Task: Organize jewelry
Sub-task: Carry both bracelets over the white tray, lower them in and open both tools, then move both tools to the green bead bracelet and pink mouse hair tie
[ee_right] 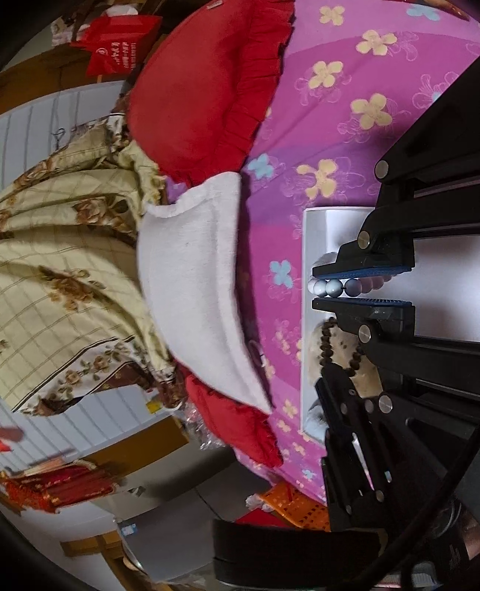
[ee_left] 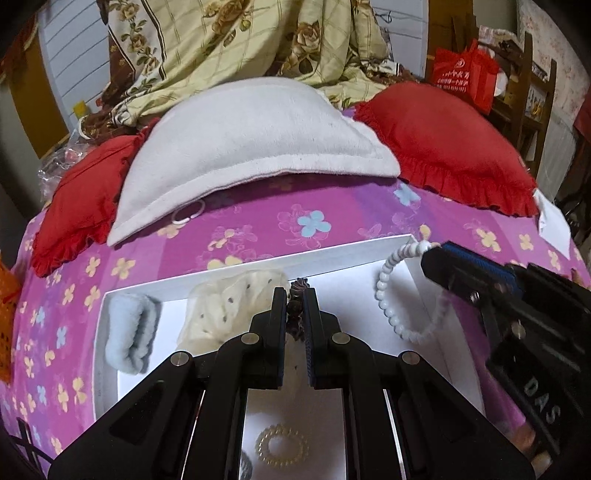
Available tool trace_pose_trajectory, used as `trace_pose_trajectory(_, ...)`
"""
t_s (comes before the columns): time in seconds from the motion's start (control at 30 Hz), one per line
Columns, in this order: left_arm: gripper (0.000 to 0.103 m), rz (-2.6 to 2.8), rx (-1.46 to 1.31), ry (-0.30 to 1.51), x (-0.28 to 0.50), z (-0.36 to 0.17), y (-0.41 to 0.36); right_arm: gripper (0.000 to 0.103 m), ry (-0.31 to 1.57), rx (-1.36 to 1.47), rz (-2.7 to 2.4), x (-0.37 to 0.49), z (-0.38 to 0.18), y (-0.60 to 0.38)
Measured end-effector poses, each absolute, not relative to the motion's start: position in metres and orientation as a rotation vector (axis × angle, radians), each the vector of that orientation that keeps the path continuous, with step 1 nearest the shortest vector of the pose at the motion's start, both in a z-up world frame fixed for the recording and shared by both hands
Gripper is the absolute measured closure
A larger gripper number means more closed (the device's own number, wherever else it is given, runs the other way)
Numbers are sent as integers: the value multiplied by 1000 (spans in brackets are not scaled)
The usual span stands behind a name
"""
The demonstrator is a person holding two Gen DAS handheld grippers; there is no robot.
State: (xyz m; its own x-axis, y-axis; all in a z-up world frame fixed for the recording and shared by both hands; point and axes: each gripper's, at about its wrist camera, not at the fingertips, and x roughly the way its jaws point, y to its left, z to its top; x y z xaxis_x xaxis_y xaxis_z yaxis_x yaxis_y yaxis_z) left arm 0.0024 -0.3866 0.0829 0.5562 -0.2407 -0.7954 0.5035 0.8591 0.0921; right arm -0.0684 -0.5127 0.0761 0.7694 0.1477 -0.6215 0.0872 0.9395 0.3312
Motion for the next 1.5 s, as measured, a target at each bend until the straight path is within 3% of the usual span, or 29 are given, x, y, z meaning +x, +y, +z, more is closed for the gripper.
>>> trace_pose_trajectory(0.2,94,-449,310,923,11,69,-386,94,767,381,20,-62,58,-516)
trace_pose_trajectory(0.27,90,-457,294,937,11,68,-384,94,779,384,16,-62,56,-516)
trace_pose_trajectory(0.3,82,-463,280,942,10,69,-382,92,781,383,11,-62,56,-516)
trace_pose_trajectory(0.37,70,-472,249,938,8,74,-376,75,778,381,-2,-64,58,-518)
trace_pose_trajectory(0.43,68,-483,230,931,5,80,-371,70,759,387,-13,-69,64,-520)
trace_pose_trajectory(0.73,66,-494,196,827,-49,137,-317,70,656,419,-16,-127,112,-517)
trace_pose_trajectory(0.9,54,-488,198,767,-106,151,-268,70,717,380,23,-177,105,-491)
trace_pose_trajectory(1.17,53,-467,254,776,-177,106,-214,76,883,323,107,-229,57,-442)
trace_pose_trajectory(1.5,53,-465,167,893,-192,64,-193,78,1000,321,124,-233,18,-430)
